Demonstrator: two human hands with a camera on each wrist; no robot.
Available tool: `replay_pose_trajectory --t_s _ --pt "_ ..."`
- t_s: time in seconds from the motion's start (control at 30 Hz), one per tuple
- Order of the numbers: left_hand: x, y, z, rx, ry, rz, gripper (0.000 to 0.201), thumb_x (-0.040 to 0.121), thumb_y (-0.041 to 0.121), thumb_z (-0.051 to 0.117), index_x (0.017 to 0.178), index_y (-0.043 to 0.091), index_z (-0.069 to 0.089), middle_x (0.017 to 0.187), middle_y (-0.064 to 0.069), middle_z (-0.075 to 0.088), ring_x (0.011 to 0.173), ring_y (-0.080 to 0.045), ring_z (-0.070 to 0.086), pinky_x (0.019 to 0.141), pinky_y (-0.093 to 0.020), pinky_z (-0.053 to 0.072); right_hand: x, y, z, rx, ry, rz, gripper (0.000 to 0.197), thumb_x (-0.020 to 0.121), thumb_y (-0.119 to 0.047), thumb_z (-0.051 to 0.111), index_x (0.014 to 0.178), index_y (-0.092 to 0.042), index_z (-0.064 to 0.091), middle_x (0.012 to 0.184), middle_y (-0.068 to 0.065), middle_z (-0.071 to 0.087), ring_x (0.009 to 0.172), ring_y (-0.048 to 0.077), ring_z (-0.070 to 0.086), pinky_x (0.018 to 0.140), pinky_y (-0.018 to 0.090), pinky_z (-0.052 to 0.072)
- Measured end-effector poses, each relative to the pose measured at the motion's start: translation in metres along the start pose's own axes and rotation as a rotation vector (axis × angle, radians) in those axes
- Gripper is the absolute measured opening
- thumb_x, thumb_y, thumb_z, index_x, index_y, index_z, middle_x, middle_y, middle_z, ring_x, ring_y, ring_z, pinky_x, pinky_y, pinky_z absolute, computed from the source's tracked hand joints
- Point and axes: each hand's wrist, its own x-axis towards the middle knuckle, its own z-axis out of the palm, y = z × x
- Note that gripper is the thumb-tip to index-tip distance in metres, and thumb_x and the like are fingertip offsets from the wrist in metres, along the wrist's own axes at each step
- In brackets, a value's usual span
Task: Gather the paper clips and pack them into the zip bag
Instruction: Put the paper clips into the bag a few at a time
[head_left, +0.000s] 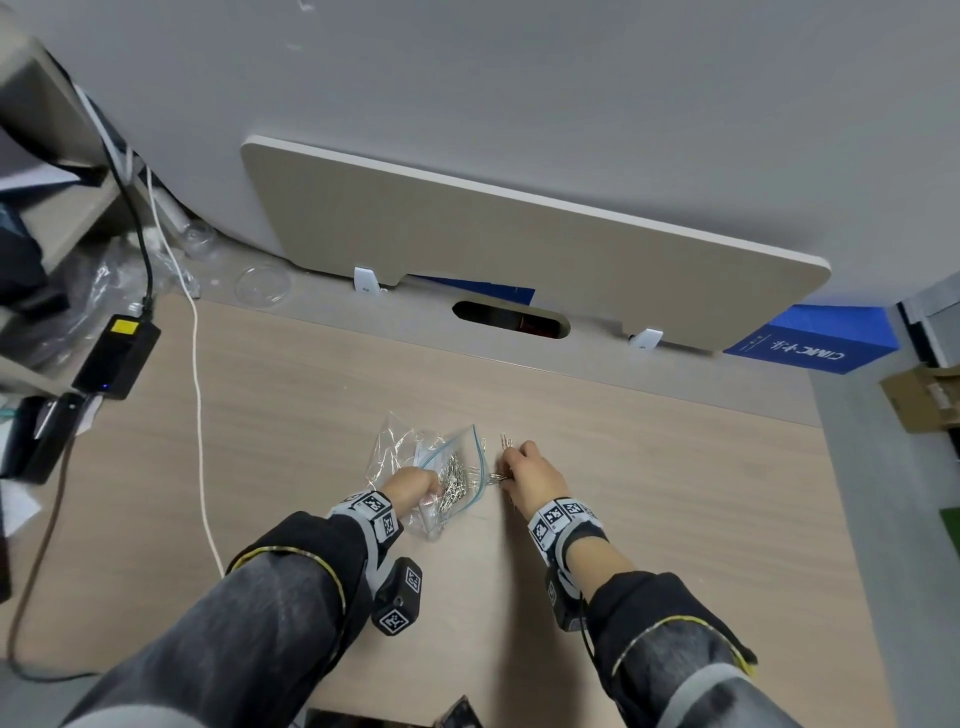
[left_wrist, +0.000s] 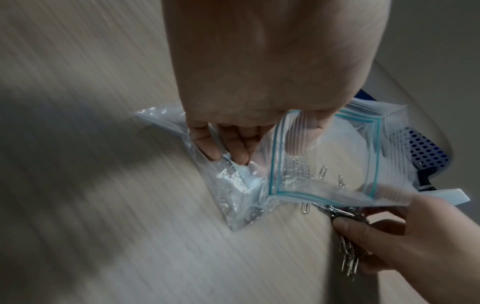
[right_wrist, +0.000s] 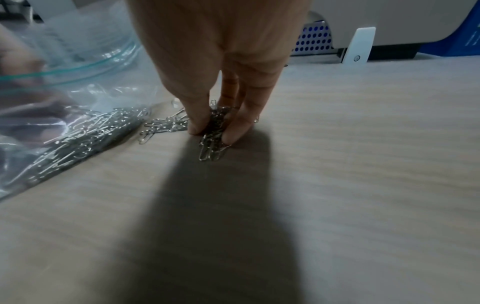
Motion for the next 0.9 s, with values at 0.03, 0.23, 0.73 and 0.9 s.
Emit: replay_pose_trajectory --t_s 0.03,0.23,0.73,0.9 --pt "-0.001 0.0 0.0 0.01 -0.008 0.001 0.01 0.081 0.007 0.052 0.08 0.001 0.059 0.094 -0.009 0.06 0.077 -0.022 0.05 0.072 -0.028 0.038 0.0 0.0 0.0 0.007 0.014 0.003 0.019 0.088 -0.012 0.057 0.107 -0.015 0.056 0.109 0.007 0.048 0.09 0.033 0.059 0.078 0.039 0.05" --pt "0.0 0.0 -0.001 -0.006 -0.011 0.005 0.01 0.08 0.008 0.052 0.074 0.002 0.058 0.108 -0.013 0.064 0.066 -0.017 0.047 0.062 -0.027 0.036 0.0 0.01 -0.003 0.347 0.058 0.187 0.006 0.081 -0.017 0.069 0.08 -0.015 0.064 0.093 0.008 0.067 0.086 0.028 0.064 0.08 0.038 0.052" --pt "-0.017 0.009 0.001 -0.064 -0.005 0.031 0.027 0.089 0.002 0.049 0.063 0.01 0.051 0.065 -0.001 0.049 0.057 -0.01 0.046 0.055 -0.019 0.039 -0.02 -0.017 -0.079 0.747 0.0 0.239 0.018 0.084 -0.005 0.07 0.072 -0.011 0.058 0.056 0.003 0.058 0.043 0.017 0.058 0.054 0.034 0.054" --pt "-0.017 0.007 0.001 -0.011 0.034 0.022 0.015 0.085 0.006 0.053 0.07 0.005 0.054 0.075 -0.006 0.051 0.076 -0.022 0.05 0.07 -0.026 0.039 -0.014 -0.067 -0.078 0.556 -0.091 0.086 0.016 0.083 -0.007 0.07 0.074 -0.011 0.058 0.064 0.006 0.062 0.051 0.02 0.061 0.054 0.033 0.056"
